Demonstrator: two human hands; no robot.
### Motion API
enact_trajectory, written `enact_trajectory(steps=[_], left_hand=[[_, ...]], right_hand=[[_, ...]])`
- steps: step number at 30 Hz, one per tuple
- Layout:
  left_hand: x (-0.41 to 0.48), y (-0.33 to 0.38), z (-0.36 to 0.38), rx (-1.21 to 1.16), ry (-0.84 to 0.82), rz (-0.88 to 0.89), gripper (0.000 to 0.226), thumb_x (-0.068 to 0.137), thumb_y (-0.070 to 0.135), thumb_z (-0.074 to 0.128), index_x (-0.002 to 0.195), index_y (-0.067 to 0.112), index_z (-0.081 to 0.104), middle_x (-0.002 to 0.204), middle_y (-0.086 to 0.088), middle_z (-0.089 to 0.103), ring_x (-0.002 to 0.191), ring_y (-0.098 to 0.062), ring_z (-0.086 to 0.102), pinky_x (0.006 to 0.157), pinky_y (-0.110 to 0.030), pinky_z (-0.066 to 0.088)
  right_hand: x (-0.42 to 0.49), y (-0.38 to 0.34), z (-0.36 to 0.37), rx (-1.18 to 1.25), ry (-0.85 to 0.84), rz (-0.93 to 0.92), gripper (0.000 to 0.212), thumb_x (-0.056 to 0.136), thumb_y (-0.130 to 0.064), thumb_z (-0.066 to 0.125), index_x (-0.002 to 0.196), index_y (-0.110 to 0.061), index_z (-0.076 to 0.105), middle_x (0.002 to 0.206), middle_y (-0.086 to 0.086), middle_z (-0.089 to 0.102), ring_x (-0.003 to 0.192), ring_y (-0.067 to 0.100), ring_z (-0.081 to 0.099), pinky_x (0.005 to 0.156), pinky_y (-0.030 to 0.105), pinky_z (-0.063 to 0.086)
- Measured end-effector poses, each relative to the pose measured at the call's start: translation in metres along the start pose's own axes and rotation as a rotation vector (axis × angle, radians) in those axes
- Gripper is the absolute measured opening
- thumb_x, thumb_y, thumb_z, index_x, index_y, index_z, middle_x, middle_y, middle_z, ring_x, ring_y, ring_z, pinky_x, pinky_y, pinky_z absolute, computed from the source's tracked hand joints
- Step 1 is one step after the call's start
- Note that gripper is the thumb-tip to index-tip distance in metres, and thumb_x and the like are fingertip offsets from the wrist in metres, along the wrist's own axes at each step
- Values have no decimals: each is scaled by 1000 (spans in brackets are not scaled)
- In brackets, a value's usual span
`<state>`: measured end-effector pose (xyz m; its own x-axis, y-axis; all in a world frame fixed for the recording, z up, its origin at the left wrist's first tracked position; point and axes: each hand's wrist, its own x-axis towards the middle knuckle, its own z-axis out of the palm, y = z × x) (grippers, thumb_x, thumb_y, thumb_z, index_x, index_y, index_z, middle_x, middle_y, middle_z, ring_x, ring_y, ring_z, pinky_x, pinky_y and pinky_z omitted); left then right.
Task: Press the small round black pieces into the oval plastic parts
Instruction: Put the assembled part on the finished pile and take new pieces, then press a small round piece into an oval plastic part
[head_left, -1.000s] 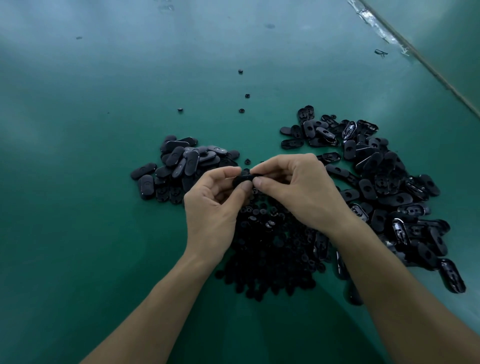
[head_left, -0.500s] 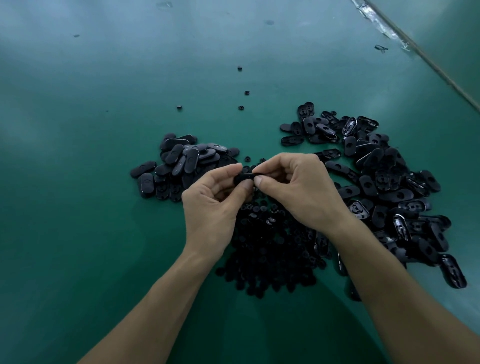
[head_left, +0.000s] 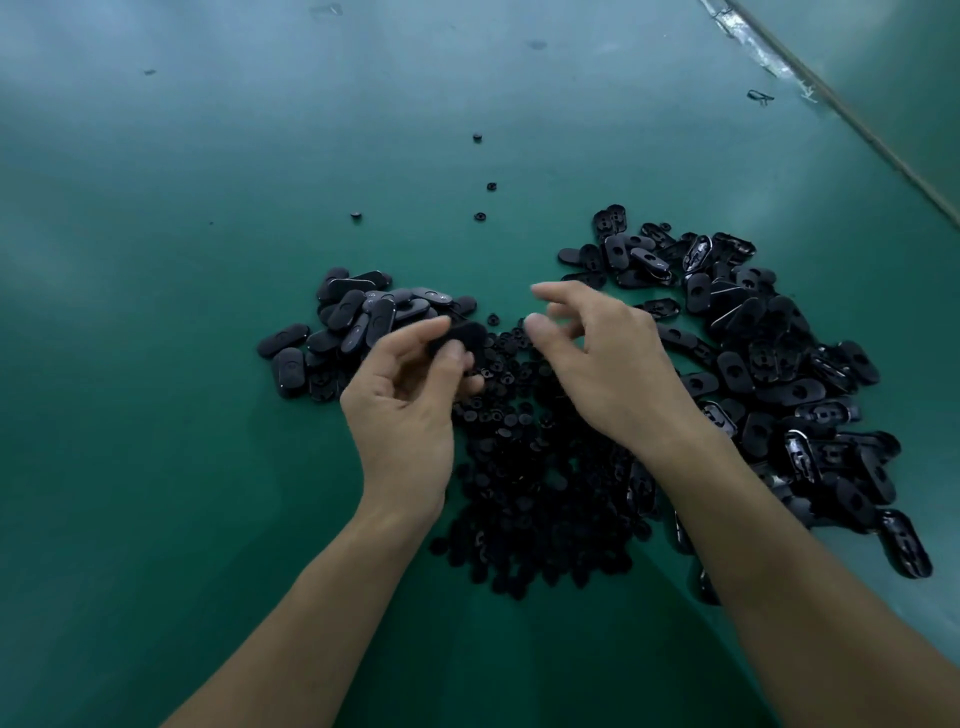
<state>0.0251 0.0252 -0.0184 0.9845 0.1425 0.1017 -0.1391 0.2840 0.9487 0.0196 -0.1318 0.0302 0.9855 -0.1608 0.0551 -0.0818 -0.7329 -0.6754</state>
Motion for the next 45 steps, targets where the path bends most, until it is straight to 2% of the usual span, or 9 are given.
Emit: enact_trajectory(steps=[3, 6, 15, 19, 24, 28, 32, 39, 45], left_hand=[[3, 0, 0, -63, 109, -36, 24, 97, -5, 60, 109, 16, 66, 91, 9, 70, 88, -8, 68, 77, -25, 59], [4, 0, 0, -62, 166, -74, 40, 96, -4, 61, 131, 15, 54, 112, 4, 64, 102, -4, 65, 90, -26, 56], [4, 1, 0, 20, 162, -97, 91, 90, -10, 66, 160, 16, 15, 157, 10, 27, 123, 10, 54, 94, -15, 50], [1, 5, 1, 64, 95, -65, 98, 90, -10, 66, 161, 27, 11, 164, 16, 14, 130, 4, 51, 95, -19, 52], [-2, 5, 1, 77, 38, 32, 84, 90, -6, 68, 150, 41, 32, 148, 32, 34, 126, -7, 58, 90, -18, 54], [-3, 1, -1, 107, 7, 42, 54, 88, 3, 70, 126, 38, 55, 137, 12, 53, 114, -10, 63, 84, -17, 53], [-2, 0, -2, 124, -25, 48, 26, 88, 6, 71, 101, 29, 68, 100, 11, 70, 92, -9, 66, 82, -22, 53], [-3, 3, -3, 133, -112, 59, 26, 89, 7, 70, 86, 33, 72, 85, 8, 71, 77, -13, 65, 76, -21, 53], [-4, 2, -2, 124, -125, 44, 24, 89, 6, 74, 104, 25, 70, 97, 4, 74, 88, -9, 69, 80, -21, 55]], right_hand=[[10, 12, -2, -393, 58, 98, 50, 103, -34, 50, 150, -23, 40, 149, 6, 39, 134, 27, 34, 111, 42, 30], [19, 22, -4, -537, 0, 231, 54, 102, -40, 47, 152, -26, 34, 154, 8, 27, 138, 33, 23, 110, 50, 24], [20, 34, -2, -525, 138, 149, 28, 102, -26, 54, 127, -19, 64, 126, 9, 61, 121, 34, 49, 99, 45, 40], [23, 33, -2, -481, 154, 135, 49, 98, -34, 60, 143, -24, 44, 131, 11, 55, 120, 34, 49, 99, 45, 41], [27, 36, 1, -534, 88, 124, 38, 103, -42, 49, 140, -36, 52, 128, 6, 52, 122, 32, 41, 101, 44, 35], [29, 33, 3, -490, 124, 107, 25, 100, -39, 56, 121, -29, 64, 122, 6, 55, 119, 31, 44, 98, 43, 36], [32, 31, 1, -485, 104, 92, 20, 99, -34, 60, 112, -19, 62, 117, 7, 59, 117, 32, 48, 96, 43, 39], [40, 30, -4, -292, 74, 109, 23, 93, -24, 71, 113, -15, 71, 103, 5, 67, 105, 25, 60, 97, 44, 49], [28, 15, -3, 73, 58, -61, 13, 84, -21, 81, 96, -19, 78, 76, -15, 67, 66, -8, 59, 67, 6, 45]])
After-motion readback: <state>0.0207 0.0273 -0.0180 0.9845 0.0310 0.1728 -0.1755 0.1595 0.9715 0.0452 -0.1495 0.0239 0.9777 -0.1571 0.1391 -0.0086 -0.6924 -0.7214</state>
